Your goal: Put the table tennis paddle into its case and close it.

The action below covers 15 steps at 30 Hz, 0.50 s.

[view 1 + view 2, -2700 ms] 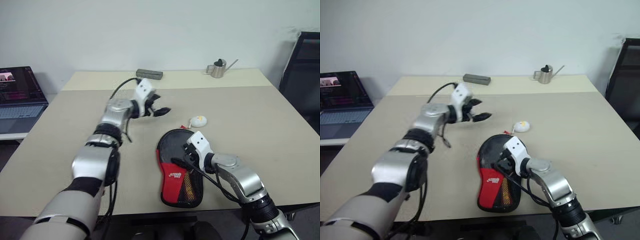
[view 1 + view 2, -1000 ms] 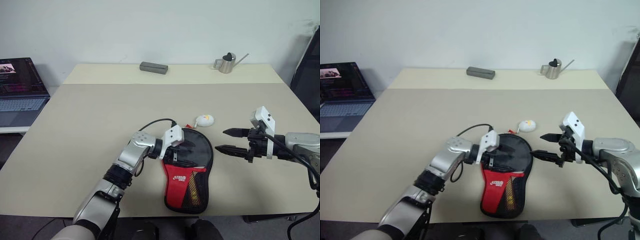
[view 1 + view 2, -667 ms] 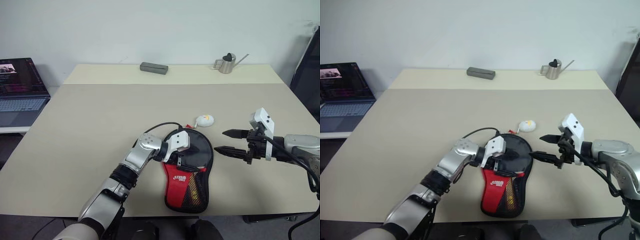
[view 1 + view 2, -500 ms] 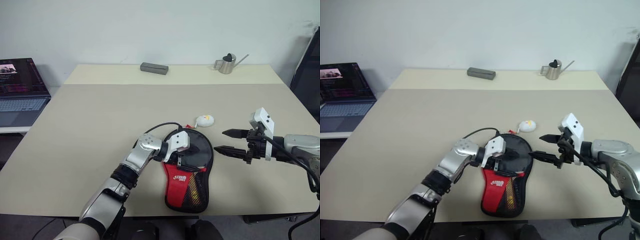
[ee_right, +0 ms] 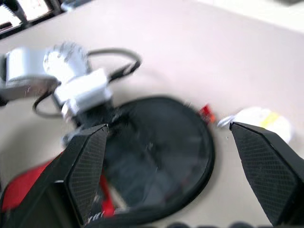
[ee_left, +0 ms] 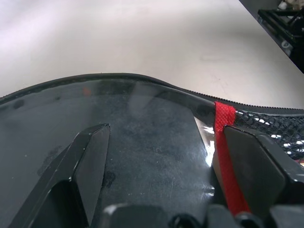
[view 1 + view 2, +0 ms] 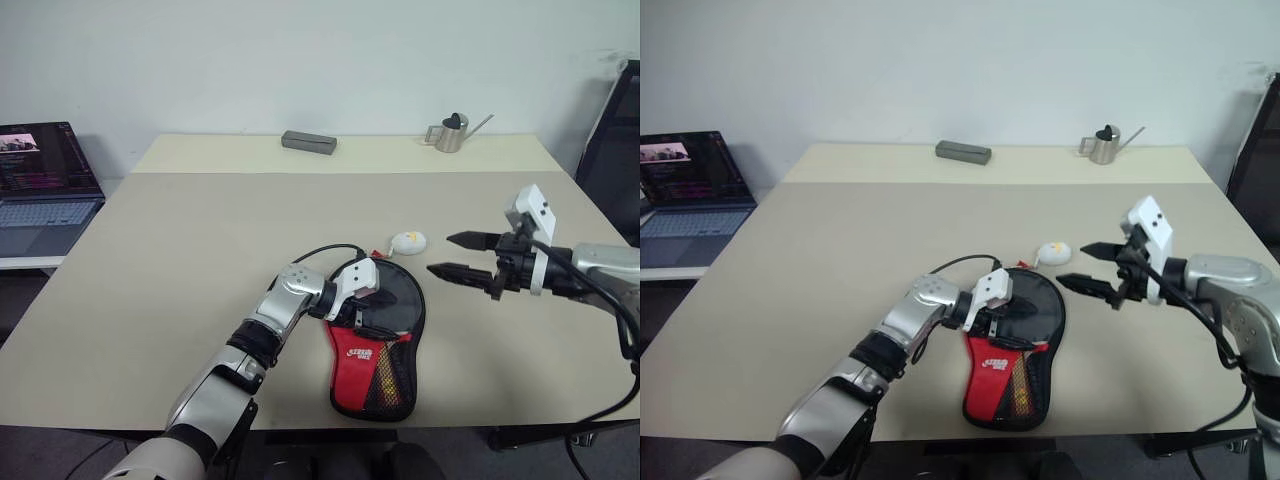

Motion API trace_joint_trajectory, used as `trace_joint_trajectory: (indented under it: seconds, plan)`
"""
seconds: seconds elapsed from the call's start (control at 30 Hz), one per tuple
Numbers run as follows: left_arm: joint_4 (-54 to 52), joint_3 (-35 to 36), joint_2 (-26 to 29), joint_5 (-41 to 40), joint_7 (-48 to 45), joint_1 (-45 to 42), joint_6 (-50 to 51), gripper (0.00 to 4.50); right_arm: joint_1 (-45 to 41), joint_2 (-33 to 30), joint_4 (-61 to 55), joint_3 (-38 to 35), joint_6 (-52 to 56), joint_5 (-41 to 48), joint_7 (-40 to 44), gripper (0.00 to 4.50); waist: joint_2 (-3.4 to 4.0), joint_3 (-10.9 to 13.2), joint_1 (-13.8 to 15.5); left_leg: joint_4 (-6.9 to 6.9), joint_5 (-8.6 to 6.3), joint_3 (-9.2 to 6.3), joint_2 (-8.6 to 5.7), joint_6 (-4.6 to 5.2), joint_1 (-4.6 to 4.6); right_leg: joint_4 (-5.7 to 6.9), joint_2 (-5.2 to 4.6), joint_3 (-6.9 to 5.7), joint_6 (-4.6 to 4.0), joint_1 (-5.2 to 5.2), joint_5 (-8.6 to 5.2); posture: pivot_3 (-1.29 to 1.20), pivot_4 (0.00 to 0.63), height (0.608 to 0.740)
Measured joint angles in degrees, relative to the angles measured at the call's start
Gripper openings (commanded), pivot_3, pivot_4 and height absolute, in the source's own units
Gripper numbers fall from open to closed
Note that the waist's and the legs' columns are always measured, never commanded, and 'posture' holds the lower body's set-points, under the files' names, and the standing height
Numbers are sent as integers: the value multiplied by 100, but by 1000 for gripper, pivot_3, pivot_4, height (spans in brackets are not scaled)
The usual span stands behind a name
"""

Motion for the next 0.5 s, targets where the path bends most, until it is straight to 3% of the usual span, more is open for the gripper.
trace_joint_trajectory:
  seconds: [0.27, 0.5]
  plan:
    - [115, -10, -30, 17, 3, -43, -1, 4116, -993, 830, 1607, 837, -294, -992, -584, 4500, 11, -26, 0, 1, 1, 4, -2, 0, 12, 9, 0, 10, -2, 3, 4, 0, 150, 740]
    - [46, 15, -22, 15, 10, 33, 0, 4116, -1648, 1576, 3509, 1418, -1275, -2022, -662, 4500, 16, -32, -16, 1, 1, 8, -8, 0, 18, 14, 2, 15, -4, 2, 5, 0, 150, 740]
